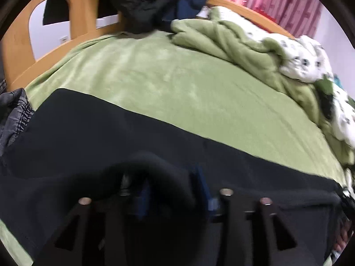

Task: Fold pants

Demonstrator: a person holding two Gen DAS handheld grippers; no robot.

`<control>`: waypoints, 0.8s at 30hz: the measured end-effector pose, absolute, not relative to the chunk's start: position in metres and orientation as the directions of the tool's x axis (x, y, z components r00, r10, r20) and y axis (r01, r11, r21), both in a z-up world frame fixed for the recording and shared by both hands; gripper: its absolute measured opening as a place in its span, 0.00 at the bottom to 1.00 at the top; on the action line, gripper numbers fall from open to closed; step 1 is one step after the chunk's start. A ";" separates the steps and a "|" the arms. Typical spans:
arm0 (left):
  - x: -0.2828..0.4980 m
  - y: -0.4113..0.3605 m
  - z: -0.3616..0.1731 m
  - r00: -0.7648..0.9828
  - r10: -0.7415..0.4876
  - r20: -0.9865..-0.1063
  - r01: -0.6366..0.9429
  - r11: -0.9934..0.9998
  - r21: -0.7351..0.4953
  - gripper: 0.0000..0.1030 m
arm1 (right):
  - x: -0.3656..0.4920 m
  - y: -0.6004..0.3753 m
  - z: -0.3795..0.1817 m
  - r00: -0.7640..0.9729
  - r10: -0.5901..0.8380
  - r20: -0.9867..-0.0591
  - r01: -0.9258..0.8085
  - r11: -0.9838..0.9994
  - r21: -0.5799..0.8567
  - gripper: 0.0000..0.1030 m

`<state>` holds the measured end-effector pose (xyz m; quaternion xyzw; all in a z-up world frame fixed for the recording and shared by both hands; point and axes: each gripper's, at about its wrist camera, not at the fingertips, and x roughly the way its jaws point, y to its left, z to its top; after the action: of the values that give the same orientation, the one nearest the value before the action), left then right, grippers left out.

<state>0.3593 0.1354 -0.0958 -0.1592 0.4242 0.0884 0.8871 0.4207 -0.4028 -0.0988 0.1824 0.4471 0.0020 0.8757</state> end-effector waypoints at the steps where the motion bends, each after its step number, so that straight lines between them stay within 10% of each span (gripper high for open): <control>1: 0.346 0.131 -0.090 0.638 0.006 -0.770 -0.270 0.938 -0.217 0.58 | 0.412 -0.403 -0.096 0.602 0.195 -0.775 0.152 0.924 0.351 0.36; 5: 0.285 0.119 -0.074 0.679 -0.051 -0.732 -0.207 0.944 -0.258 0.71 | 0.355 -0.401 -0.079 0.611 0.228 -0.758 0.095 0.930 0.356 0.55; 16: 0.174 0.157 -0.153 0.673 -0.299 -0.677 -0.265 0.757 -0.598 0.71 | 0.217 -0.460 -0.123 0.583 0.258 -0.770 0.172 0.887 0.428 0.56; 24: 0.217 0.159 -0.158 0.696 -0.242 -0.676 -0.309 0.749 -0.587 0.61 | 0.258 -0.486 -0.146 0.639 0.329 -0.695 0.247 0.769 0.590 0.57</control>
<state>0.2168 0.1591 -0.1583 -0.3541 0.3891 0.0196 0.8502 0.2578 -0.4860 -0.1458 0.3393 0.4239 0.0245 0.8394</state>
